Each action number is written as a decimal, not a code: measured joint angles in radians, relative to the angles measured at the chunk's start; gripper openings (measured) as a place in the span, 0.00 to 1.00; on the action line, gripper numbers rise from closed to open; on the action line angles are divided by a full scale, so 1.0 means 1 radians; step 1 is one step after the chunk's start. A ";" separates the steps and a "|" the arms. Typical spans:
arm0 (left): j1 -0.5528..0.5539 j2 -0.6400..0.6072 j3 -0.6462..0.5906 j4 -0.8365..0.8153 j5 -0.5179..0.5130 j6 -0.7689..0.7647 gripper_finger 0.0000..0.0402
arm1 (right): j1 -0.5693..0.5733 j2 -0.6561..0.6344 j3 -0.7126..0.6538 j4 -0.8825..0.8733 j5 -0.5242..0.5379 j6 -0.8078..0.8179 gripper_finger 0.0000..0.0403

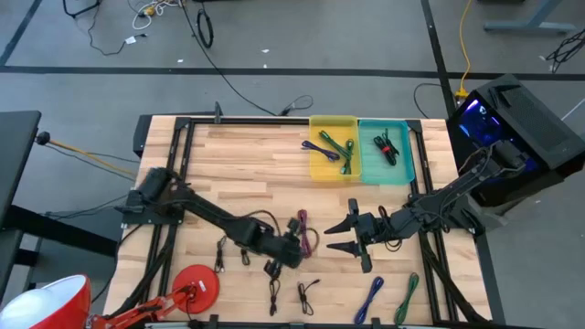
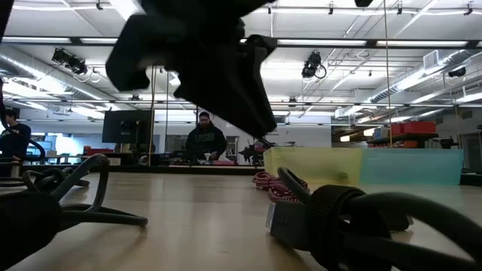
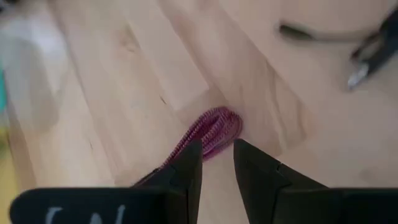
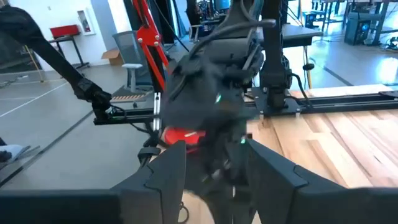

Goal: Pick & Place USB Port
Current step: Put the pink black charger cable into the yellow bin

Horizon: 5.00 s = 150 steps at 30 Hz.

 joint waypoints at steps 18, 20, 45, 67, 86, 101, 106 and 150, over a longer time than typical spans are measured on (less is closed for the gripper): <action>0.017 0.144 0.184 -0.183 -0.027 0.240 0.24 | 0.000 0.000 -0.001 0.037 -0.036 -0.031 0.41; 0.016 0.148 0.185 -0.169 -0.007 0.240 0.24 | 0.000 0.000 -0.001 0.040 -0.036 -0.037 0.41; 0.006 0.208 0.257 -0.111 -0.113 0.226 0.24 | -0.001 0.000 0.000 0.019 -0.034 -0.039 0.41; 0.071 0.265 0.258 -0.136 0.068 0.216 0.24 | -0.001 0.000 0.000 0.027 -0.034 -0.041 0.41; 0.043 0.176 0.252 -0.171 -0.203 -0.080 0.01 | -0.001 0.000 0.000 0.000 -0.034 -0.037 0.41; -0.145 -0.243 0.253 0.128 -0.457 -0.133 0.01 | -0.002 0.000 -0.002 -0.068 0.121 -0.029 0.41; -0.176 -0.260 0.254 0.356 -0.400 0.014 0.01 | -0.004 0.011 -0.001 0.039 0.145 -0.059 0.41; -0.051 -0.160 0.254 0.437 -0.231 -0.021 0.10 | -0.005 0.068 0.000 0.164 0.122 -0.197 0.02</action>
